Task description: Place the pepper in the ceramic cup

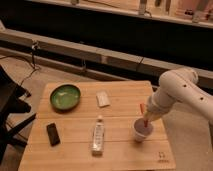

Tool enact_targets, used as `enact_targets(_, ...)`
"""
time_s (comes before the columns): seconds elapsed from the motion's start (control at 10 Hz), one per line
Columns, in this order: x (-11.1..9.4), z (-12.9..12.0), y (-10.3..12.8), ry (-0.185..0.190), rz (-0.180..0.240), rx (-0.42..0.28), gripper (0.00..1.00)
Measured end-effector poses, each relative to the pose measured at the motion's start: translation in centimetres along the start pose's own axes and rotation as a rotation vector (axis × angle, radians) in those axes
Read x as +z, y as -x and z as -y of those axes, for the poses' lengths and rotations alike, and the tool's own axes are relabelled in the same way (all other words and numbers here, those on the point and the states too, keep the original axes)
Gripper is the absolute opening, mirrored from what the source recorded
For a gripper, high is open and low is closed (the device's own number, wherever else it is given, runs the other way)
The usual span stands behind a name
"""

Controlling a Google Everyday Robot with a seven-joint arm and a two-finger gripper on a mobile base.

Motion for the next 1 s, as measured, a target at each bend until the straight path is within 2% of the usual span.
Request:
enact_targets(0.1,0.0,-0.4,0.9,0.003,0.005,0.002,0.25)
enact_targets(0.2,0.0,-0.7,1.4,0.004,0.0,0.006,0.29)
enact_targets(0.3,0.1,-0.6,1.4,0.005,-0.007,0.008,0.26)
enact_targets(0.5,0.4,0.0,-0.1,0.0,-0.016,0.007,0.1)
enact_targets(0.6,0.4,0.2,-0.5,0.0,-0.012,0.006,0.08)
enact_targets(0.7,0.4,0.2,-0.6,0.003,-0.007,0.007,0.11)
enact_targets(1.0,0.3,-0.6,1.6,0.007,-0.006,0.01,0.37)
